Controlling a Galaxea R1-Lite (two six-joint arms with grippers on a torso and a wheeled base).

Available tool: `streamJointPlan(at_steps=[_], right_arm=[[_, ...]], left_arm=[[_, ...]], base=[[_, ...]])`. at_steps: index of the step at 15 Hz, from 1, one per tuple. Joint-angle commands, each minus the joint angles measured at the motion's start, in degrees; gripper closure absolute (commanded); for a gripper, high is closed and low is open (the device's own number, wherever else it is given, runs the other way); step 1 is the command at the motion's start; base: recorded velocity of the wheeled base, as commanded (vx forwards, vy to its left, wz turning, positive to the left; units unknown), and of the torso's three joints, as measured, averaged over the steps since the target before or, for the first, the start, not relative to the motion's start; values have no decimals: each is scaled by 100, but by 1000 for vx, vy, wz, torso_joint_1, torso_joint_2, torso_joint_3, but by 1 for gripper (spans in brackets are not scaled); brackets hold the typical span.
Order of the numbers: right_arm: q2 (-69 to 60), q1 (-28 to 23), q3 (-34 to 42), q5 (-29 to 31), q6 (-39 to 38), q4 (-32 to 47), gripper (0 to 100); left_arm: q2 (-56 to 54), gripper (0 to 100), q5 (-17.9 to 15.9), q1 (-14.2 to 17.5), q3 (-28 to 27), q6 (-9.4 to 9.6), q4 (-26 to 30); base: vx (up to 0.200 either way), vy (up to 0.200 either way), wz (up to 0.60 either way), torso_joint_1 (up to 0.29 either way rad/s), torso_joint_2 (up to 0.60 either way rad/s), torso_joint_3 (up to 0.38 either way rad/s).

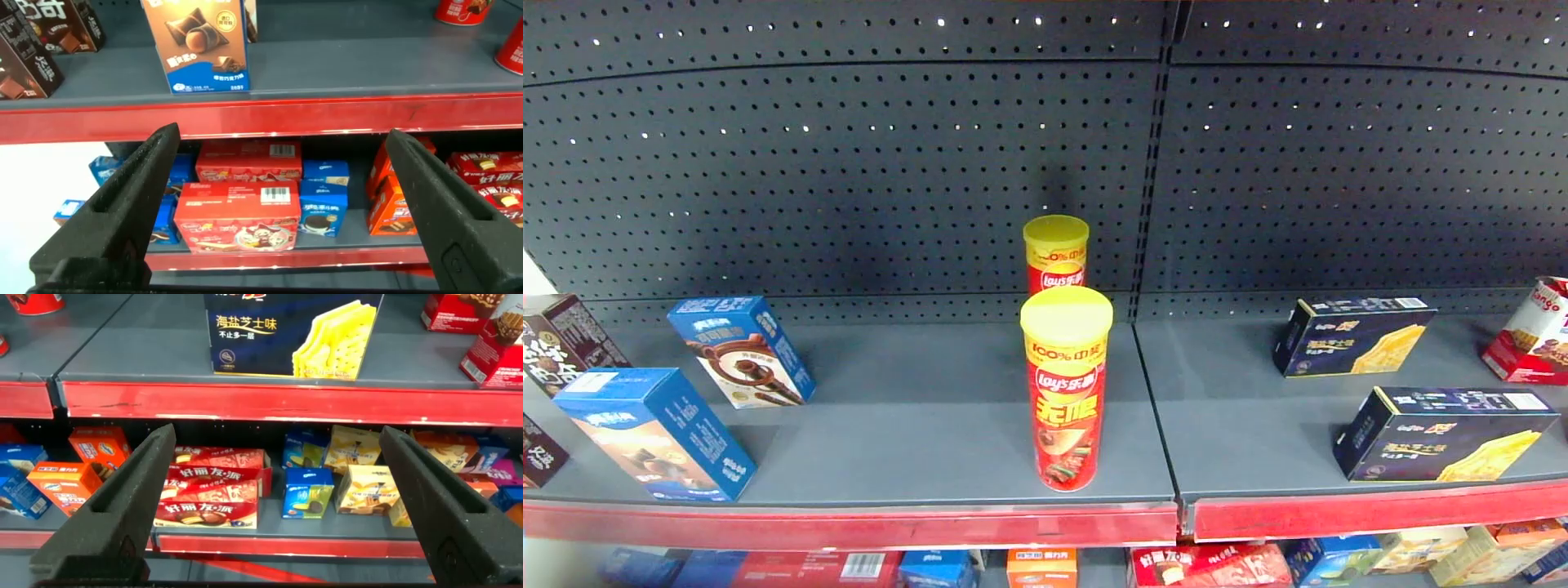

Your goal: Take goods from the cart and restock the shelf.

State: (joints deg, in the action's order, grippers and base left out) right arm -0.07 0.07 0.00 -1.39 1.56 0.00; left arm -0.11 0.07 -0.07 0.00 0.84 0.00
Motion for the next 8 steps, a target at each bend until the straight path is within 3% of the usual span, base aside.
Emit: streamJointPlan(at_steps=[1, 8], right_arm=[[7, 1, 0, -2, 11, 0, 0], [7, 1, 0, -19, 29, 0, 0]], left_arm=[[11, 0, 1, -1, 0, 4, 0], [11, 0, 1, -1, 0, 4, 0]], base=[[0, 0, 0, 0, 0, 0], [0, 0, 0, 0, 0, 0]])
